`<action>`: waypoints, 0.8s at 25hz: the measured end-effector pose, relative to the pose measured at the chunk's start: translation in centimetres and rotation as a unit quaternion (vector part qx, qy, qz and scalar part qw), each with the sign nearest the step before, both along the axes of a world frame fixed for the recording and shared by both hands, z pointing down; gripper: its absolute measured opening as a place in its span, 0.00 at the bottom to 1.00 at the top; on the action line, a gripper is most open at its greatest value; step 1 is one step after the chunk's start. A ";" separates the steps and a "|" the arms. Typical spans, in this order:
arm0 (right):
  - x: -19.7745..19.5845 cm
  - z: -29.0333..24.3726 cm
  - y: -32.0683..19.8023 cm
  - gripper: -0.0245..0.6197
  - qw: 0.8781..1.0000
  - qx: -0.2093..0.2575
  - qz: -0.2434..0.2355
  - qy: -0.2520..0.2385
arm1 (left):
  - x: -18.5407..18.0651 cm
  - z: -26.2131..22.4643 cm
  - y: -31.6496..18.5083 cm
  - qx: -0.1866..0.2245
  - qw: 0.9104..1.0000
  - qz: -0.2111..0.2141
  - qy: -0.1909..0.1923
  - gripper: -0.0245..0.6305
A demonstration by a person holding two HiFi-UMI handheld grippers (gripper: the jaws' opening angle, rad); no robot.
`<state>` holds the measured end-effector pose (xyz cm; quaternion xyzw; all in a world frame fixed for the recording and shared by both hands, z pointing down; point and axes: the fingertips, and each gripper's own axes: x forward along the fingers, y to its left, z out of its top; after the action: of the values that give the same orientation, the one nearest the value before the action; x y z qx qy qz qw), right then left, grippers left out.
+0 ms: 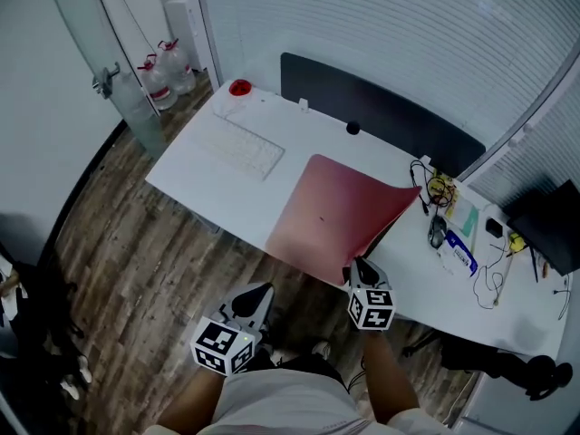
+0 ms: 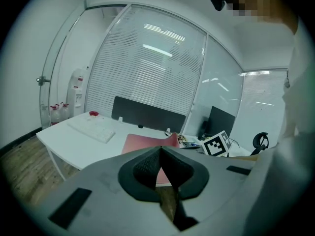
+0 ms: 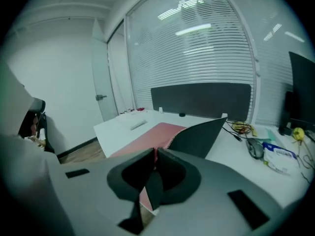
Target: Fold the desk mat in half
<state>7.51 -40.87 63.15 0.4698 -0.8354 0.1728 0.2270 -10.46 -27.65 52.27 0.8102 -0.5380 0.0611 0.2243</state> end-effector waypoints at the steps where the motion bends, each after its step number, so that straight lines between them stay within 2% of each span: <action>1: -1.3 0.0 -0.2 0.15 1.000 0.000 -0.010 -0.002 | -0.8 0.0 0.2 0.000 1.000 -0.008 0.000 0.05; 7: -8.4 0.8 -1.0 0.15 0.998 -0.008 -0.057 -0.012 | -5.9 0.6 1.4 -0.004 0.998 -0.055 -0.005 0.05; 12: -13.9 3.1 -0.9 0.16 0.995 -0.034 -0.093 -0.023 | -9.4 1.0 2.2 -0.008 0.997 -0.083 -0.005 0.05; 20: -21.2 8.5 -0.3 0.16 0.982 -0.107 -0.157 0.022 | -12.4 2.3 2.3 -0.021 0.995 -0.093 -0.004 0.05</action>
<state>-13.67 -41.14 71.68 0.3096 -0.8701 0.2130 0.3191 -22.88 -25.34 54.53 0.7513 -0.6109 0.0546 0.2437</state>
